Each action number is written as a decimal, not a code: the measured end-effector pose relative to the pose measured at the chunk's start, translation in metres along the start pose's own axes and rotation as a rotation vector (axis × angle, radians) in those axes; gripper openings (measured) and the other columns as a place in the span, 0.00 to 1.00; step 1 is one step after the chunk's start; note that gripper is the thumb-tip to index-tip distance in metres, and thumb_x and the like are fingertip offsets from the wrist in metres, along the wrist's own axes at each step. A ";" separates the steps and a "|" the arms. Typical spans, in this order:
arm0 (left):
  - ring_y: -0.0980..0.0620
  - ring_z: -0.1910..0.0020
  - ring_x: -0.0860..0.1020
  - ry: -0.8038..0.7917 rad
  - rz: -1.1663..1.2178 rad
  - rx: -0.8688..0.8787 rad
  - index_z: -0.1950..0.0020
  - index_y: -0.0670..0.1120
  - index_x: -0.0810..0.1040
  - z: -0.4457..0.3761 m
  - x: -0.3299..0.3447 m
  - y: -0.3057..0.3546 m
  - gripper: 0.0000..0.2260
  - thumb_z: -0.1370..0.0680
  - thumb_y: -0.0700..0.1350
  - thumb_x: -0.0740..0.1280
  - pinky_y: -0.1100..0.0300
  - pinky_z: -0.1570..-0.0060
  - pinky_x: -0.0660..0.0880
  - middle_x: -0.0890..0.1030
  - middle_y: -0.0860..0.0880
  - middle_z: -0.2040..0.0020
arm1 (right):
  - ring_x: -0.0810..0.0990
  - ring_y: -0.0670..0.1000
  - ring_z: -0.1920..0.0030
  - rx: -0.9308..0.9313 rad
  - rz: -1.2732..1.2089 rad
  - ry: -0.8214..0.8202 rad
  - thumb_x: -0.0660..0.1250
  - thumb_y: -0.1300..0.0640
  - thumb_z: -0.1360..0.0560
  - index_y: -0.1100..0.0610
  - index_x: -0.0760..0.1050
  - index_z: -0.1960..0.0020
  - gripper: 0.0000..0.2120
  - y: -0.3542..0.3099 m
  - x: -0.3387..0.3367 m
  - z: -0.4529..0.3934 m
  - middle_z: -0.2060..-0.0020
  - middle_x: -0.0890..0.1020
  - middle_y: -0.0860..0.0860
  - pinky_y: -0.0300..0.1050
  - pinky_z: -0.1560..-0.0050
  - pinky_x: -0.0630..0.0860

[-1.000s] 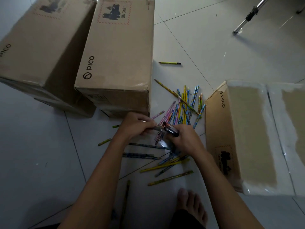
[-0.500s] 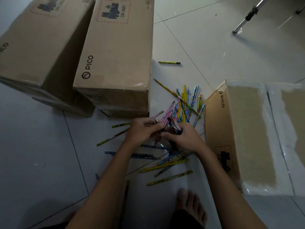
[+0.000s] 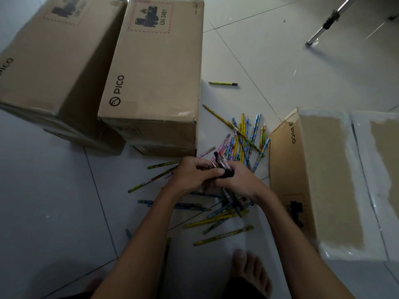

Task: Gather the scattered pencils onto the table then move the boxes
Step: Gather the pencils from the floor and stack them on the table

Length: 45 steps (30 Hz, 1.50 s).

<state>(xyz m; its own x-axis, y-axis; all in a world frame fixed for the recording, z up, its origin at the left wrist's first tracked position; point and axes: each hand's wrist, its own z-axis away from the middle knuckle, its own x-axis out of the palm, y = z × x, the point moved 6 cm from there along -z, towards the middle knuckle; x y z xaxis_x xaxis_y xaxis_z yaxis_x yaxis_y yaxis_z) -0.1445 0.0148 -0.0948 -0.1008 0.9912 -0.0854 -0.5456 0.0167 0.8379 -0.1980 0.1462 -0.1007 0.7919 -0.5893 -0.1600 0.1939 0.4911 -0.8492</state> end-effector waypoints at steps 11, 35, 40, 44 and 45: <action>0.55 0.60 0.82 0.179 0.217 -0.023 0.46 0.49 0.83 0.076 -0.033 0.078 0.09 0.24 0.41 0.74 0.56 0.54 0.80 0.85 0.43 0.55 | 0.70 0.42 0.73 0.188 0.189 -0.076 0.71 0.57 0.25 0.57 0.77 0.64 0.10 -0.112 -0.015 0.037 0.74 0.74 0.47 0.40 0.69 0.65; 0.53 0.58 0.82 0.687 0.346 -0.212 0.50 0.53 0.82 0.492 -0.223 0.425 0.06 0.21 0.43 0.69 0.63 0.59 0.72 0.85 0.48 0.55 | 0.76 0.54 0.69 0.063 0.444 -0.514 0.65 0.56 0.21 0.57 0.70 0.57 0.08 -0.637 0.102 0.234 0.69 0.77 0.55 0.50 0.64 0.72; 0.55 0.59 0.82 0.823 0.404 -0.211 0.54 0.57 0.83 0.555 -0.282 0.425 0.06 0.23 0.44 0.71 0.61 0.60 0.73 0.83 0.54 0.60 | 0.73 0.45 0.77 -0.028 0.577 -0.591 0.66 0.52 0.19 0.55 0.68 0.62 0.15 -0.715 0.165 0.237 0.73 0.74 0.50 0.40 0.70 0.70; 0.56 0.61 0.81 0.940 0.467 -0.161 0.55 0.58 0.84 0.602 -0.346 0.422 0.06 0.26 0.45 0.71 0.61 0.56 0.75 0.82 0.55 0.63 | 0.71 0.47 0.74 -0.105 0.607 -0.612 0.68 0.53 0.20 0.55 0.68 0.59 0.12 -0.770 0.233 0.225 0.72 0.72 0.50 0.40 0.70 0.70; 0.56 0.60 0.81 0.956 0.478 -0.160 0.54 0.56 0.83 0.614 -0.363 0.419 0.07 0.25 0.43 0.71 0.61 0.55 0.75 0.83 0.53 0.62 | 0.70 0.46 0.74 -0.121 0.607 -0.601 0.68 0.56 0.21 0.55 0.67 0.58 0.12 -0.782 0.251 0.221 0.71 0.71 0.49 0.36 0.71 0.69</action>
<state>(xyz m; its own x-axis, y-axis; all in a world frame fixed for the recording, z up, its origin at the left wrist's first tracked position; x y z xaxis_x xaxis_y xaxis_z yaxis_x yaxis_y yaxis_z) 0.1744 -0.2575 0.6183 -0.9018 0.3767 -0.2118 -0.3729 -0.4307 0.8218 -0.0228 -0.2437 0.6343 0.9174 0.2093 -0.3385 -0.3976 0.5196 -0.7563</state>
